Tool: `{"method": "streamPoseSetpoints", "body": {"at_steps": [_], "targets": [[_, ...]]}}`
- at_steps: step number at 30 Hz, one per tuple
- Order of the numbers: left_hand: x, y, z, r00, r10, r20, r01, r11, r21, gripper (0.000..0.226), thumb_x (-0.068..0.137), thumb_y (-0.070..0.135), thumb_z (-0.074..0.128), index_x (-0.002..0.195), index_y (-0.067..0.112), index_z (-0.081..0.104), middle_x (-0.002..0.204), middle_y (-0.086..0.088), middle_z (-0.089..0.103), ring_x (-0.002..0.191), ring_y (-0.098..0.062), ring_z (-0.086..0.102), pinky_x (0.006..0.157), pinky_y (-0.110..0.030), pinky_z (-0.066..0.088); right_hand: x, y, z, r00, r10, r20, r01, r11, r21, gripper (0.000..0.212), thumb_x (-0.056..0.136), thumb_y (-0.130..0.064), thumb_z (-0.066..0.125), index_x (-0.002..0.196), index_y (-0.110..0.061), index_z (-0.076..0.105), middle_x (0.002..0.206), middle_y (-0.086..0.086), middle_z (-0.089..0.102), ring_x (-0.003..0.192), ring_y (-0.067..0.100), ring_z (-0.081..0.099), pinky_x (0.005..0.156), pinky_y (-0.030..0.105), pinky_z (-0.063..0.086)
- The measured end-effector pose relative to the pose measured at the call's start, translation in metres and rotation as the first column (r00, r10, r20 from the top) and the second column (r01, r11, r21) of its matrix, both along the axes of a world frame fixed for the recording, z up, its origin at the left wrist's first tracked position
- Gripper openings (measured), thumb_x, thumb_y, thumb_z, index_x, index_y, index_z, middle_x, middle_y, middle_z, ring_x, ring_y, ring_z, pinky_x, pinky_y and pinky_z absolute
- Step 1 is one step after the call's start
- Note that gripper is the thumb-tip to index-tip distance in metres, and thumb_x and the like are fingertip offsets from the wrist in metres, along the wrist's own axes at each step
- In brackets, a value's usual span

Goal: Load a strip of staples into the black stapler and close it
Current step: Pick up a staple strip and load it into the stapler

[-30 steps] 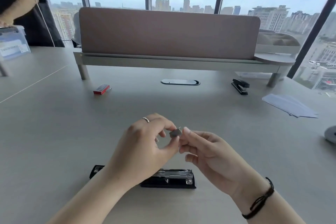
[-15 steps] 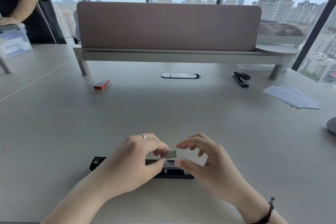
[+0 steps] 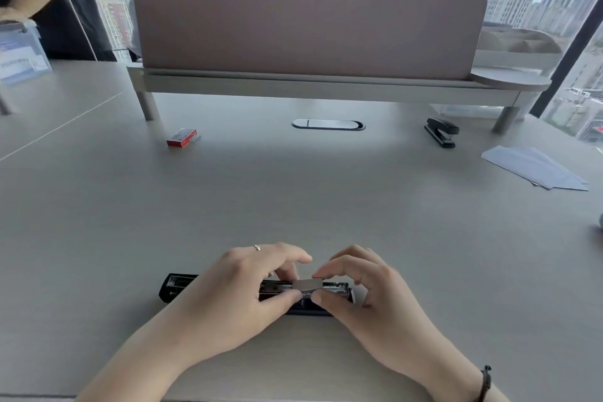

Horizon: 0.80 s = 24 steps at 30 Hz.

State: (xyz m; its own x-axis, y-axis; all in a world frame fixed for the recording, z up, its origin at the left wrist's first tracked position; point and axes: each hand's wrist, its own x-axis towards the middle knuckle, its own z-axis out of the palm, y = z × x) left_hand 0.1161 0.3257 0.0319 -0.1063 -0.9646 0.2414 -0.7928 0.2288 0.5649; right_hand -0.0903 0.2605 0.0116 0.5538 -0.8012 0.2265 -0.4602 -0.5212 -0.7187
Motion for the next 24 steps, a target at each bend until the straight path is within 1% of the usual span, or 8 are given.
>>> {"method": "streamPoseSetpoints", "body": {"at_steps": [5, 8, 10, 12, 15, 17, 20, 24], "targets": [[0.003, 0.000, -0.004, 1.000, 0.002, 0.000, -0.002, 1.000, -0.013, 0.039, 0.081, 0.040, 0.072, 0.116, 0.047, 0.058, 0.091, 0.024, 0.070, 0.085, 0.000, 0.062, 0.078, -0.019, 0.048, 0.002, 0.000, 0.001, 1.000, -0.005, 0.014, 0.005, 0.999, 0.037, 0.010, 0.082, -0.037, 0.073, 0.092, -0.036, 0.072, 0.102, -0.018, 0.061, 0.101, 0.005, 0.059, 0.080, 0.014, 0.042], [0.006, -0.001, -0.006, 1.000, 0.005, 0.004, -0.004, 1.000, -0.025, 0.037, 0.079, 0.043, 0.071, 0.115, 0.046, 0.060, 0.091, 0.025, 0.070, 0.079, 0.001, 0.063, 0.075, -0.014, 0.047, 0.005, -0.001, 0.000, 1.000, 0.006, 0.016, -0.006, 0.999, 0.036, 0.011, 0.081, -0.037, 0.074, 0.092, -0.036, 0.072, 0.099, -0.016, 0.063, 0.099, 0.005, 0.061, 0.082, 0.020, 0.048], [0.008, -0.001, -0.006, 1.000, 0.011, 0.001, -0.011, 1.000, -0.029, 0.036, 0.078, 0.043, 0.071, 0.113, 0.047, 0.060, 0.092, 0.025, 0.070, 0.068, -0.005, 0.062, 0.064, -0.008, 0.044, 0.006, -0.001, -0.001, 1.000, 0.006, 0.010, -0.006, 0.999, 0.035, 0.012, 0.080, -0.038, 0.074, 0.091, -0.037, 0.071, 0.097, -0.016, 0.063, 0.097, 0.005, 0.062, 0.080, 0.019, 0.048], [0.009, -0.001, -0.007, 1.000, 0.012, -0.018, -0.013, 1.000, -0.025, 0.036, 0.078, 0.040, 0.074, 0.110, 0.047, 0.061, 0.095, 0.026, 0.069, 0.059, -0.011, 0.060, 0.055, -0.007, 0.042, 0.007, 0.000, -0.001, 1.000, 0.001, 0.003, -0.001, 0.999, 0.043, 0.011, 0.080, -0.040, 0.073, 0.091, -0.039, 0.071, 0.097, -0.016, 0.063, 0.096, 0.005, 0.062, 0.076, 0.016, 0.047], [0.011, -0.001, -0.007, 1.000, 0.002, -0.012, -0.002, 1.000, -0.029, 0.027, 0.078, 0.044, 0.070, 0.104, 0.044, 0.065, 0.096, 0.028, 0.069, 0.068, -0.008, 0.067, 0.064, -0.017, 0.050, 0.008, 0.000, -0.001, 1.000, -0.006, -0.003, 0.006, 0.999, 0.048, 0.011, 0.080, -0.040, 0.073, 0.091, -0.039, 0.071, 0.097, -0.016, 0.063, 0.094, 0.004, 0.063, 0.073, 0.013, 0.045], [0.012, -0.001, -0.006, 1.000, 0.003, -0.009, -0.003, 1.000, -0.029, 0.016, 0.078, 0.046, 0.067, 0.092, 0.039, 0.067, 0.089, 0.023, 0.069, 0.068, -0.006, 0.065, 0.064, -0.020, 0.051, 0.008, 0.000, -0.002, 1.000, -0.011, -0.007, 0.012, 0.999, 0.046, 0.013, 0.080, -0.041, 0.073, 0.093, -0.038, 0.072, 0.096, -0.016, 0.064, 0.093, 0.004, 0.063, 0.072, 0.013, 0.045], [0.012, -0.001, -0.005, 1.000, 0.002, 0.002, -0.001, 1.000, -0.030, 0.015, 0.078, 0.048, 0.063, 0.080, 0.034, 0.065, 0.086, 0.019, 0.069, 0.072, -0.008, 0.066, 0.066, -0.026, 0.052, 0.007, 0.000, -0.004, 1.000, -0.009, -0.017, 0.010, 0.998, 0.058, 0.016, 0.079, -0.043, 0.073, 0.095, -0.039, 0.072, 0.095, -0.017, 0.064, 0.091, 0.005, 0.063, 0.071, 0.015, 0.044], [0.011, 0.000, -0.004, 1.000, -0.006, 0.023, 0.007, 1.000, -0.021, 0.010, 0.080, 0.041, 0.068, 0.077, 0.031, 0.067, 0.087, 0.020, 0.068, 0.078, -0.002, 0.066, 0.069, -0.022, 0.051, 0.005, 0.000, -0.005, 0.999, -0.003, -0.032, 0.005, 0.999, 0.051, 0.018, 0.079, -0.041, 0.073, 0.097, -0.038, 0.072, 0.095, -0.016, 0.064, 0.090, 0.007, 0.062, 0.070, 0.017, 0.044]]}}
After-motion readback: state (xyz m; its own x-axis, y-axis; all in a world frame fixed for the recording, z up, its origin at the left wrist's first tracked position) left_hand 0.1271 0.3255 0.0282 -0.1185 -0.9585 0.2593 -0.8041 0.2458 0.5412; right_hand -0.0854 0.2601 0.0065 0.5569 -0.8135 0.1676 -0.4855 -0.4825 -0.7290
